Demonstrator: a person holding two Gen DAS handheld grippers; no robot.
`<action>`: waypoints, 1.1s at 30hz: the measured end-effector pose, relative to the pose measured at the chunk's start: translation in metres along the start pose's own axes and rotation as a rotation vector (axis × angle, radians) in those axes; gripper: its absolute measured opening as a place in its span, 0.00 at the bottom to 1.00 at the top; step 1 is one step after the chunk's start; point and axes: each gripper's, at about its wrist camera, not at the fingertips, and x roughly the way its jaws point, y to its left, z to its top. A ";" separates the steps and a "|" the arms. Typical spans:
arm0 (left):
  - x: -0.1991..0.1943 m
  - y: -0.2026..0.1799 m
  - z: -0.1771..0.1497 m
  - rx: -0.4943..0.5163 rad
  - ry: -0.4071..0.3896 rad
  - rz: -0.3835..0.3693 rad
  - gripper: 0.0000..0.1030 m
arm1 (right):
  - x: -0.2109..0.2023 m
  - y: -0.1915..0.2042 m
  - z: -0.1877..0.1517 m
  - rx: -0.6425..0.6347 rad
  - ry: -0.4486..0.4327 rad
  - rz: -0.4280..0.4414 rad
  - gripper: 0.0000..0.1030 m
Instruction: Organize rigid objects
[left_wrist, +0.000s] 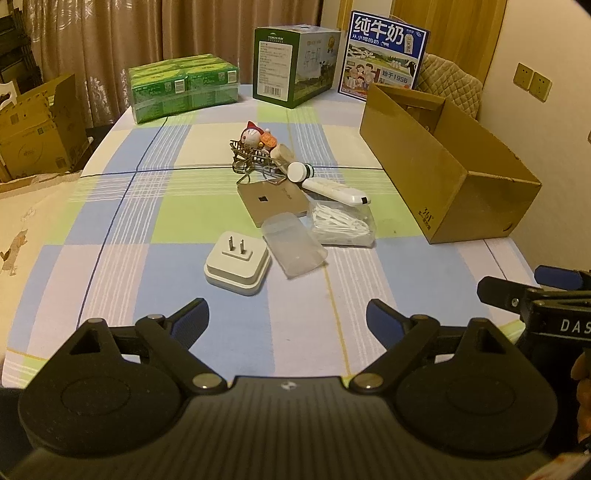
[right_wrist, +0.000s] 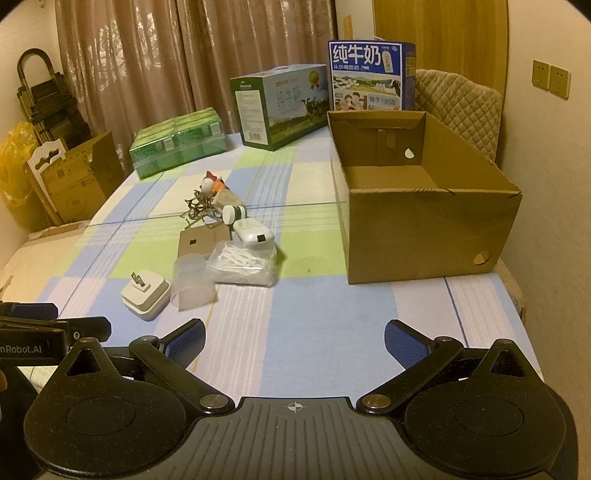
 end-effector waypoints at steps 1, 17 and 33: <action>0.001 0.002 0.000 0.002 0.001 0.003 0.87 | 0.001 0.001 0.002 0.000 0.002 0.001 0.98; 0.051 0.050 0.029 0.121 0.044 -0.001 0.86 | 0.043 0.026 0.012 -0.051 0.001 0.060 0.98; 0.133 0.064 0.041 0.249 0.151 -0.112 0.63 | 0.111 0.054 0.022 -0.095 0.029 0.093 0.81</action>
